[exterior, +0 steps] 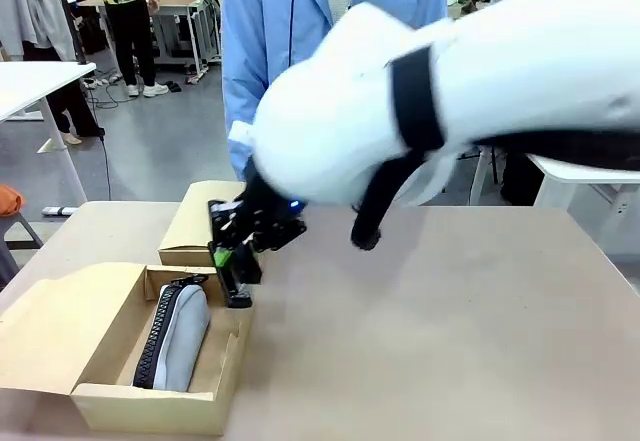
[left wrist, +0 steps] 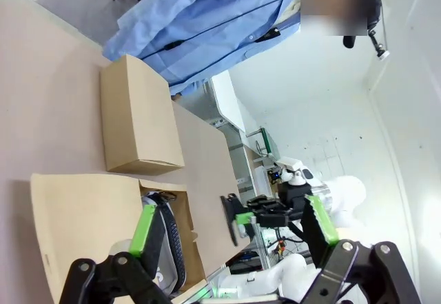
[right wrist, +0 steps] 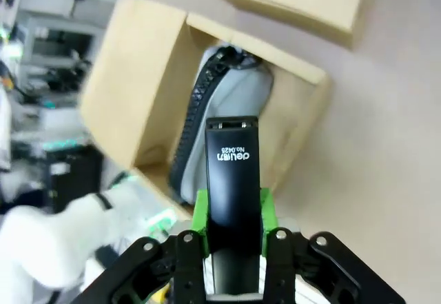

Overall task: Place items inside the box.
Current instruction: Pick up a Pencil pouch or Stapler and place it inside the Mailer Box closest to the robot.

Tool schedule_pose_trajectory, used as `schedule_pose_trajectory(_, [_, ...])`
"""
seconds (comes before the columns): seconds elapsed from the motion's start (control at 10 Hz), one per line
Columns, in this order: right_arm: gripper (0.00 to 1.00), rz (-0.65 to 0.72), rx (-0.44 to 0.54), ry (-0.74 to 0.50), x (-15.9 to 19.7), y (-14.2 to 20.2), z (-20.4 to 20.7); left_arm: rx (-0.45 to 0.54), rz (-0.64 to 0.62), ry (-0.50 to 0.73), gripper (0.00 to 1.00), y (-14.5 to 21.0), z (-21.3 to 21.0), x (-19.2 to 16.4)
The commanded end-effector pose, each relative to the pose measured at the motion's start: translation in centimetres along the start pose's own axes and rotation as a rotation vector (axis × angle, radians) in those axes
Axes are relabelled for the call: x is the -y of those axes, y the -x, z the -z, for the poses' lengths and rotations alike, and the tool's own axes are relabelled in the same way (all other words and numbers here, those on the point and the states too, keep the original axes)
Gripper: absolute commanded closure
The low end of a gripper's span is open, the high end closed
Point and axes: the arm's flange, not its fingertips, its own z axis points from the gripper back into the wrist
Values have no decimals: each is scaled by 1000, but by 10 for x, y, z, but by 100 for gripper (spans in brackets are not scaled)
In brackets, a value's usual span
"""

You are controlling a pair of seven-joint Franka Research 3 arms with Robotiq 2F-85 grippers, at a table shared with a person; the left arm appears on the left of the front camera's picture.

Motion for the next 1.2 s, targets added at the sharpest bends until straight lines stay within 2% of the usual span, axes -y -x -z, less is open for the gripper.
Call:
schedule_pose_trajectory(0.0, [68, 19, -18, -45, 13, 8, -24, 12, 18, 22, 0, 1, 1, 1])
schedule_pose_trajectory(0.2, [68, 19, -18, -45, 13, 8, -24, 12, 18, 22, 0, 1, 1, 1])
schedule_pose_trajectory(0.3, [68, 20, -11, -5, 4, -2, 2, 12, 18, 22, 0, 1, 1, 1])
schedule_pose_trajectory(0.4, [68, 119, 17, 97, -17, 0, 20, 12, 18, 22, 0, 1, 1, 1])
schedule_pose_trajectory(0.5, [68, 158, 21, 167, -38, 5, 34, 12, 18, 22, 0, 1, 1, 1])
schedule_pose_trajectory(0.7, [68, 223, -23, 213, -43, 3, 52, 12, 18, 22, 0, 1, 1, 1])
schedule_pose_trajectory(1.1, [68, 218, -40, 197, -40, 2, 84, 12, 18, 22, 0, 1, 1, 1])
